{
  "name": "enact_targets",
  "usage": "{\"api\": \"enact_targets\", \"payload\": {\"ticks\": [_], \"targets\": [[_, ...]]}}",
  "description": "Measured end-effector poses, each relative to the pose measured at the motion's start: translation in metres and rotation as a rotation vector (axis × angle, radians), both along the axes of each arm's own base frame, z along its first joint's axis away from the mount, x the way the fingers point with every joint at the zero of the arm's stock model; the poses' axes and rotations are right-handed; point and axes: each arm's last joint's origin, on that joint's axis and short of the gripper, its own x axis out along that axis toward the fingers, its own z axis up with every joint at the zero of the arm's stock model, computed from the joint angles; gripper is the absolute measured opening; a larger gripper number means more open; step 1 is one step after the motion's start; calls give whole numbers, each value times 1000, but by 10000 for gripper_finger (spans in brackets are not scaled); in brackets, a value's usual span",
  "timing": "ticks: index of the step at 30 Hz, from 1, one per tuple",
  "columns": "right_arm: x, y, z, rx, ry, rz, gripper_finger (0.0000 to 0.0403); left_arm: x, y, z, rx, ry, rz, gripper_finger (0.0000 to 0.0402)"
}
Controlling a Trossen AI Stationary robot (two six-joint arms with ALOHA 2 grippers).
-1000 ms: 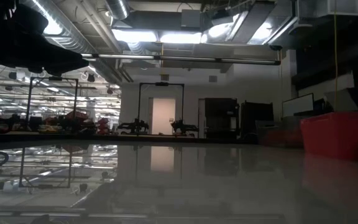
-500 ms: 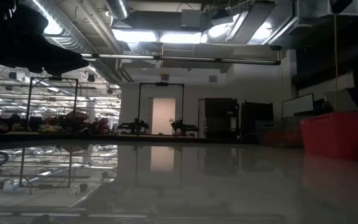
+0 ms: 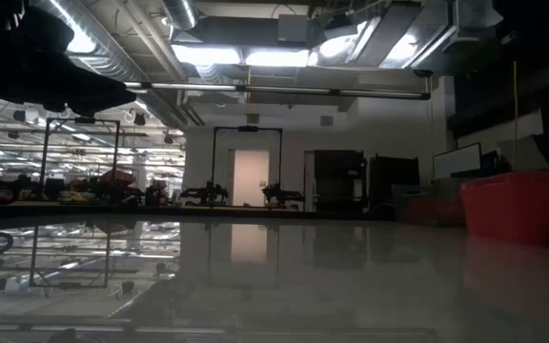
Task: Sort blocks
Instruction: Return to Home Position
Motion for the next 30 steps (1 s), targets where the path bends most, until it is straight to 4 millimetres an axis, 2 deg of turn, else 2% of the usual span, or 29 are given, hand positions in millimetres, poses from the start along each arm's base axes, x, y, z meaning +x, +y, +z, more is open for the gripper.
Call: {"api": "enact_targets", "payload": {"ticks": [6,11,22,26,30], "targets": [[-1,-3,-5,-26,-20,-22,225,0,0,0,0,0,0,200],[0,-12,-5,-72,-39,-93,225,0,0,0,0,0,0,200],[6,-30,-9,-78,4,-122,225,0,0,0,0,0,0,200],[7,-33,-15,-80,47,-94,225,0,0,0,0,0,0,200],[7,-31,-34,-70,36,-37,225,0,0,0,0,0,0,200]]}}
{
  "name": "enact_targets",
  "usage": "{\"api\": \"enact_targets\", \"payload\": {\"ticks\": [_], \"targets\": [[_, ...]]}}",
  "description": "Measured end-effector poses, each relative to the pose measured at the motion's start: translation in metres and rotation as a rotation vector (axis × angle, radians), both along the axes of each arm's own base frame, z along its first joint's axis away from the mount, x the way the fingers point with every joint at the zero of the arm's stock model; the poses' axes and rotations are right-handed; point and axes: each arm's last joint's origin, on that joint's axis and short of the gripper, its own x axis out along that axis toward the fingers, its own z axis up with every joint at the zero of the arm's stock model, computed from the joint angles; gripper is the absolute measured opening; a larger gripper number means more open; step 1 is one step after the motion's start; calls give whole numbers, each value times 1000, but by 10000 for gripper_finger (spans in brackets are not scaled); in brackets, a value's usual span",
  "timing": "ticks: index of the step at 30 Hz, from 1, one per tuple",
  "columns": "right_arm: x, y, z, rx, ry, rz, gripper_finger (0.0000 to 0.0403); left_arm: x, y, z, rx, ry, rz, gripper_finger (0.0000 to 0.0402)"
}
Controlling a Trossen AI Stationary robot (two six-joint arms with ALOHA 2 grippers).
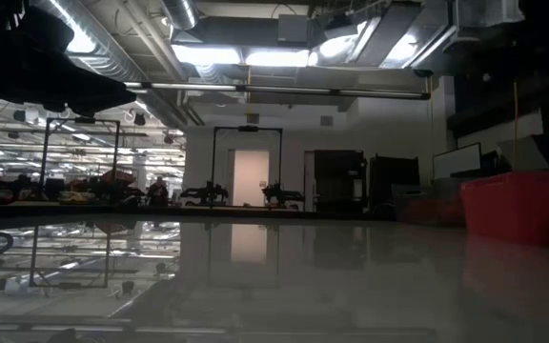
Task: Sort blocks
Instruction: Return to Home Position
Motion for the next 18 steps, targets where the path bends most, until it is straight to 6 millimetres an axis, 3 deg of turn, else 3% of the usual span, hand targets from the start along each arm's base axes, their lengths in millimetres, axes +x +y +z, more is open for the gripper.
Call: {"api": "enact_targets", "payload": {"ticks": [9,18], "targets": [[-1,0,-43,51,-23,7,225,0,0,0,0,0,0,200],[2,-1,-47,66,-83,-49,225,0,0,0,0,1,0,200]]}}
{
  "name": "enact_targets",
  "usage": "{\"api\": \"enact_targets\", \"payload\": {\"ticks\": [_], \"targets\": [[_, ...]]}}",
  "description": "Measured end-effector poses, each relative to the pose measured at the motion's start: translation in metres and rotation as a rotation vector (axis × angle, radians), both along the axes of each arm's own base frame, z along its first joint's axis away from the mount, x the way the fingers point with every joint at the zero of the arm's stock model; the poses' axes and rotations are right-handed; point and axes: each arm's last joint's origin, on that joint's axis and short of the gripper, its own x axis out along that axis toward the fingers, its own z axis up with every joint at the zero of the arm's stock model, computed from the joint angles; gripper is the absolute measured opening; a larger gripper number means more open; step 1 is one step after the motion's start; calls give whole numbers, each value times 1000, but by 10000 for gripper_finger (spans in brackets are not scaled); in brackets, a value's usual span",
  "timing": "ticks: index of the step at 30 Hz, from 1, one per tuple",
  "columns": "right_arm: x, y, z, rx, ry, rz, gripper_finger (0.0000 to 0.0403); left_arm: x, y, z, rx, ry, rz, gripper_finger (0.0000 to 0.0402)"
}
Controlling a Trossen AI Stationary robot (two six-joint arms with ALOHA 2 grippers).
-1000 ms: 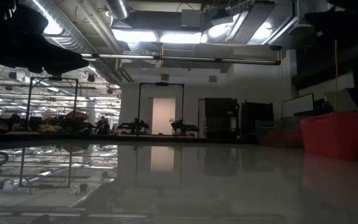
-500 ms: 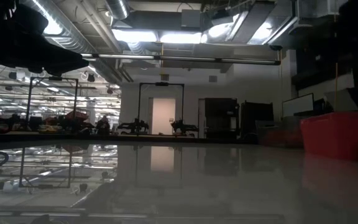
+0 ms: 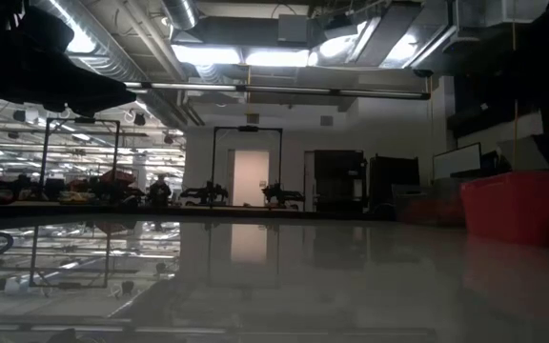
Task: Sort blocks
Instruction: Return to Home Position
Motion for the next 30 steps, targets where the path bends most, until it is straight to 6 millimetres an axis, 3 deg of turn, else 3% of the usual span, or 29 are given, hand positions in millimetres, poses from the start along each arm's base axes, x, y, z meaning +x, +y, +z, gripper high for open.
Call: {"api": "enact_targets", "payload": {"ticks": [6,30], "targets": [[1,-5,-1,14,7,-161,225,0,0,0,0,0,0,200],[1,-4,-1,13,8,-135,225,0,0,0,0,0,0,200]]}}
